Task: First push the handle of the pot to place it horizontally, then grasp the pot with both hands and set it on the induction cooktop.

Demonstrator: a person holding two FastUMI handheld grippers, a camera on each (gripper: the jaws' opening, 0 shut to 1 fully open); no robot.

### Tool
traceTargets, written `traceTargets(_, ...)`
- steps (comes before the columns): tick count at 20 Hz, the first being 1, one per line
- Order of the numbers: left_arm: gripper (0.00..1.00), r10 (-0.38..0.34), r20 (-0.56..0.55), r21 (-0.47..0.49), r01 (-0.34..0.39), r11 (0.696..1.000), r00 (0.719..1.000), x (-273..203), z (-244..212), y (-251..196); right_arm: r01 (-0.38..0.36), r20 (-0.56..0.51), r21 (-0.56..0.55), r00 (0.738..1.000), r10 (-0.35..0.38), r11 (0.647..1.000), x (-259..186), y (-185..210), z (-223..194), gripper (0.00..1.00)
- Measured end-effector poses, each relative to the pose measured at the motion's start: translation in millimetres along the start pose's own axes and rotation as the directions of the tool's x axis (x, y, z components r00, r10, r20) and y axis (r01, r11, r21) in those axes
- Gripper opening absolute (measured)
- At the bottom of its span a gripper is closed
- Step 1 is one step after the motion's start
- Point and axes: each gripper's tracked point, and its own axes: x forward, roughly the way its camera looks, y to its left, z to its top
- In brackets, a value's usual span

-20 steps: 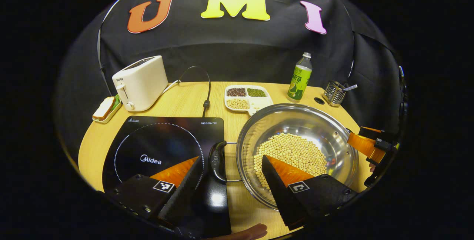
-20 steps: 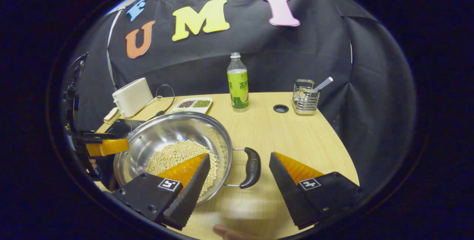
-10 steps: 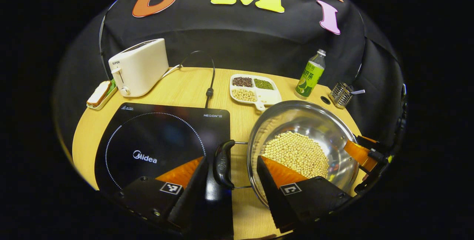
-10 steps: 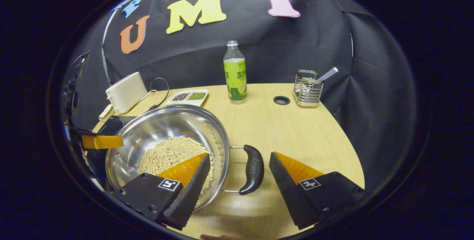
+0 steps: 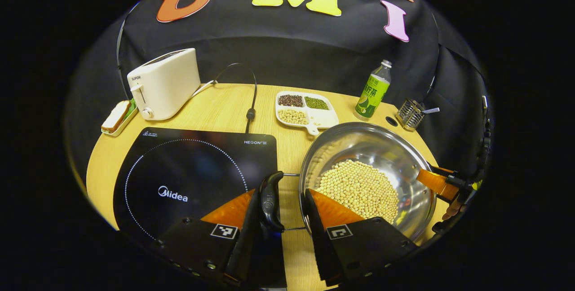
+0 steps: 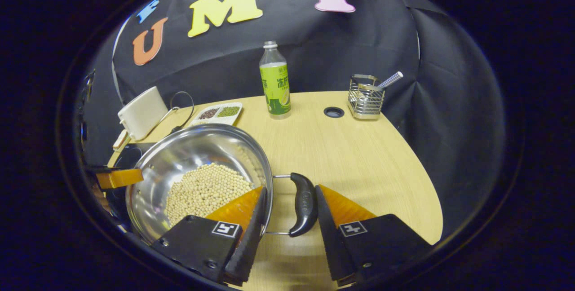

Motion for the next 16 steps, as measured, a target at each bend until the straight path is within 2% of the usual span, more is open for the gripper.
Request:
traceTargets(1, 0.46, 0.012, -0.005, 0.027, -0.012, 1.0, 1.0, -2, -1, 1, -0.003, -0.016, 0.021, 1.0, 0.003, 1.0, -2, 0, -1, 0.64)
traceTargets(2, 0.67, 0.021, -0.014, 0.035, -0.02, 0.999, 1.0, -5, -5, 1, -0.008, -0.032, 0.033, 0.999, 0.009, 0.999, -5, 1, -3, 0.63)
traceTargets(4, 0.57, 0.02, -0.031, 0.025, -0.019, 0.999, 0.999, -12, -10, -1, -0.017, -0.05, 0.056, 0.999, 0.02, 0.998, -13, 0, -8, 0.62)
traceTargets(11, 0.56, -0.021, 0.014, 0.042, 0.02, 0.999, 1.0, -54, 2, -10, -0.017, -0.005, 0.055, 1.0, 0.018, 0.998, -69, 1, 5, 0.6)
traceTargets(16, 0.56, -0.036, 0.033, 0.04, 0.035, 0.999, 0.999, -85, 30, 0, -0.006, -0.005, 0.05, 1.0, 0.006, 0.999, -106, 21, 32, 0.6)
